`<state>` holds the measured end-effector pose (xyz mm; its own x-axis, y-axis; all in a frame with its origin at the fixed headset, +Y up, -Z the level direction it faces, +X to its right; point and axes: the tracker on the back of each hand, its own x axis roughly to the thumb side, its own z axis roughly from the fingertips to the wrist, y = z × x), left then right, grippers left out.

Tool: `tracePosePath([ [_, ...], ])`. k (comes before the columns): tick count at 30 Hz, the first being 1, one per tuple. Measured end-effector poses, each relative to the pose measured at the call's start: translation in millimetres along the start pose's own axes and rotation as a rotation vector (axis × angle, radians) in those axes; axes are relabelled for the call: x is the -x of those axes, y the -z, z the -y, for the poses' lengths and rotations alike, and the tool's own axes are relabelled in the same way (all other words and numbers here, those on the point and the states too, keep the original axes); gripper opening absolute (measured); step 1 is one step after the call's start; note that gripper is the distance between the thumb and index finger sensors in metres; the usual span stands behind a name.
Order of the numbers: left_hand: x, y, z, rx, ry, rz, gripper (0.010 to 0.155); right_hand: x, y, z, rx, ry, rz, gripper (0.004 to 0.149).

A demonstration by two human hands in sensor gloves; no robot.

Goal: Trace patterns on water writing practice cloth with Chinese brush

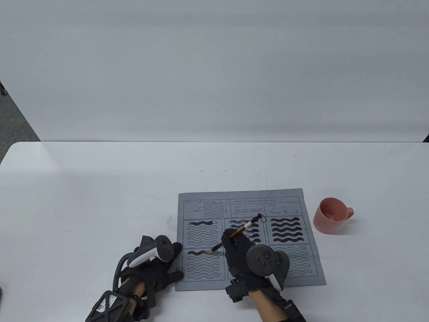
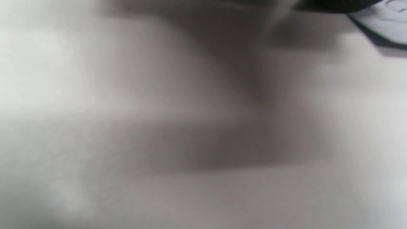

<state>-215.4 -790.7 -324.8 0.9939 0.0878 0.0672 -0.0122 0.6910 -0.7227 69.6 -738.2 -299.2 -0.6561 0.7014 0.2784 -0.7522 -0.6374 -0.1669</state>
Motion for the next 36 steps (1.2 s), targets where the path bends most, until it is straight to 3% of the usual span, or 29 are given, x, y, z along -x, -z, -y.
tracePosePath([
  [36,0.0,-0.1,0.1,-0.001,0.002,-0.001,0.086,6.0,2.1,8.4,0.033,-0.013,-0.014,0.041],
])
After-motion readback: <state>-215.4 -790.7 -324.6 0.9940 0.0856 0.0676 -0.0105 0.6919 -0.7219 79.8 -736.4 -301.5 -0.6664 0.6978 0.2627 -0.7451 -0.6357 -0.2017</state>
